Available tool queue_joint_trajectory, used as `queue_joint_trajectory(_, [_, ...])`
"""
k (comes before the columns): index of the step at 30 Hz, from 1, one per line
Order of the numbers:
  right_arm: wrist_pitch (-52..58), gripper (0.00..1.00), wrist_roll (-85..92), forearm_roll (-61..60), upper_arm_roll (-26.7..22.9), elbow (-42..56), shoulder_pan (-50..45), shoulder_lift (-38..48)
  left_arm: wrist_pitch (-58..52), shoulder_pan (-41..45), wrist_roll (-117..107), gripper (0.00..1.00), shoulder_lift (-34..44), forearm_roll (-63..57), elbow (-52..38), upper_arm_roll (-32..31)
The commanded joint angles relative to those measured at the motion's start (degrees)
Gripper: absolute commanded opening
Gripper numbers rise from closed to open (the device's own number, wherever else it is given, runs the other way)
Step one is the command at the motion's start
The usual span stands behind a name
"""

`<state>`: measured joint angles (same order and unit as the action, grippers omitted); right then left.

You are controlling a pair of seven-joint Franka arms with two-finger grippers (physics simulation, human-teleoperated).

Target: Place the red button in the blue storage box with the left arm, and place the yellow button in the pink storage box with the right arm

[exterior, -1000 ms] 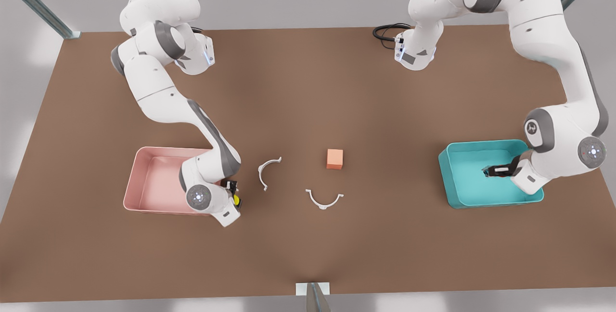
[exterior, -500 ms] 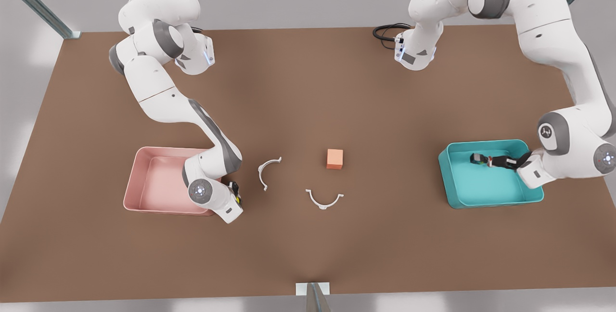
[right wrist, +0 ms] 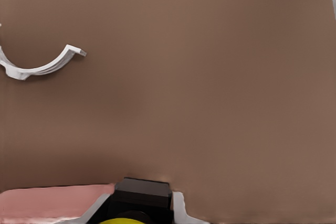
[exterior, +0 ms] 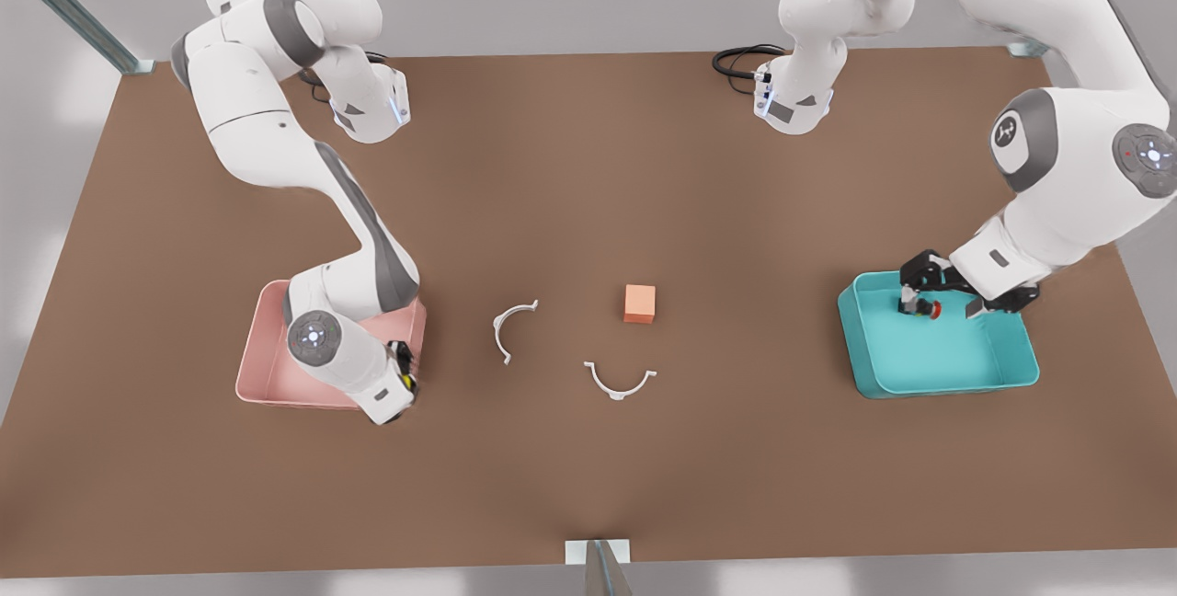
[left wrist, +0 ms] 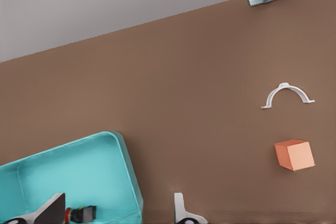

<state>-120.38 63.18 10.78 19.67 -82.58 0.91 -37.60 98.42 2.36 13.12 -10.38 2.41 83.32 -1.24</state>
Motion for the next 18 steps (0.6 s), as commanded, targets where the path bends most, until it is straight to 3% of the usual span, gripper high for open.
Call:
queue_joint_trajectory(1, [4.8, 0.5, 0.2, 0.0, 0.0, -2.3, 1.1, 2.5, 3.7, 0.7, -21.1, 1.0, 3.5, -1.3, 5.4, 0.5])
queue_joint_trajectory(5, [3.9, 0.5, 0.2, 0.0, 0.5, -9.4, 5.5, 6.7, 2.2, 1.1, -21.0, 1.0, 0.4, -1.4, 2.6, 0.3])
queue_joint_trajectory(7, [3.0, 0.55, 0.3, 0.2, 3.1, -11.8, 9.9, 7.5, 2.2, 1.2, -21.1, 1.0, -0.9, -1.3, 2.5, 0.2])
queue_joint_trajectory(8, [2.9, 0.61, 0.3, 0.3, 3.1, -13.1, 10.7, 8.2, 2.3, 1.2, -20.9, 1.0, -1.0, -1.4, 2.5, 0.2])
queue_joint_trajectory(9, [3.0, 0.92, 0.5, 0.3, 3.1, -13.2, 11.1, 8.2, 2.2, 1.2, -21.2, 1.0, -3.1, -1.4, 0.1, 0.2])
queue_joint_trajectory(11, [3.3, 1.0, 0.9, 0.4, 3.1, -12.3, 11.1, 8.2, 1.8, 1.1, -22.3, 1.0, -4.8, -1.4, -1.8, 0.2])
queue_joint_trajectory(15, [5.5, 1.0, -5.5, 4.0, 4.5, -3.0, 9.4, 11.3, 1.8, 1.2, -23.7, 1.0, -5.5, -1.4, -2.8, 0.2])
queue_joint_trajectory(18, [8.8, 1.0, -39.6, 4.8, 4.7, 0.2, 8.9, 19.8, 1.8, 1.2, -23.7, 1.0, -5.5, -1.4, -2.8, 0.1])
